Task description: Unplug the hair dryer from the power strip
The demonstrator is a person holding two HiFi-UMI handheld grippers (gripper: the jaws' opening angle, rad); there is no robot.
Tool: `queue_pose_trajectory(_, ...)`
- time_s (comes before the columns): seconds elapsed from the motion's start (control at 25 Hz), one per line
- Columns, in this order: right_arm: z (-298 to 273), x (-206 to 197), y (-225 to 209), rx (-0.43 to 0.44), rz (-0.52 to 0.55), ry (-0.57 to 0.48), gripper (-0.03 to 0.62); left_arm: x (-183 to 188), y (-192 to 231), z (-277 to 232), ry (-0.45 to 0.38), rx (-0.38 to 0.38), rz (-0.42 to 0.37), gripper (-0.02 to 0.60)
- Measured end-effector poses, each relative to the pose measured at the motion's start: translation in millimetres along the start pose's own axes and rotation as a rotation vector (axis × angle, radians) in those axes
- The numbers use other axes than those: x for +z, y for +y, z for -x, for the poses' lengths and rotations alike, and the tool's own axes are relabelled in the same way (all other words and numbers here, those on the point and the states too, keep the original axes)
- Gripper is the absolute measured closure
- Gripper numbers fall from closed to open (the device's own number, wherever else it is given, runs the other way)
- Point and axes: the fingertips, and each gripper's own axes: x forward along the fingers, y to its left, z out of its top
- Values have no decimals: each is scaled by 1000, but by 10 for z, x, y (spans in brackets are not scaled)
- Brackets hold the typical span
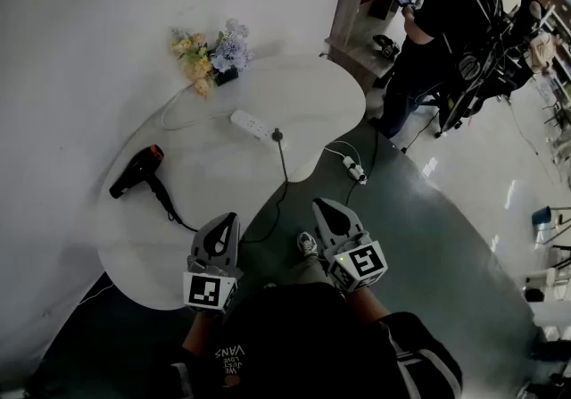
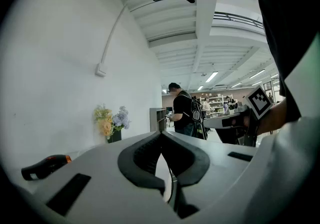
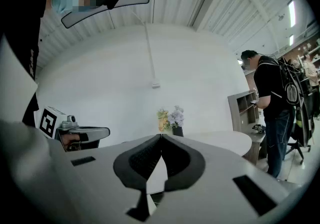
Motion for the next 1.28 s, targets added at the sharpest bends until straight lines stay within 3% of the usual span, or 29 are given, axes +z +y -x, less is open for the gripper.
queue_pose_trajectory(0.36,-187,90,-129,37,-28,-43,548,-9,75,-241,1,14,-12,561)
queue_pose_trajectory(0.6,-310,12,-403,24,-40,5,542,-49,52,-539,29,-1,16,548)
queue_pose_trajectory(1.0,-513,-59,-785,32,-58,83,428,-110,-24,-990,76,0,25,435)
queue_pose_trajectory(1.28,-681,-137,-1090,80,-60,128,418,-214,-88,-1315,106,20,32,399)
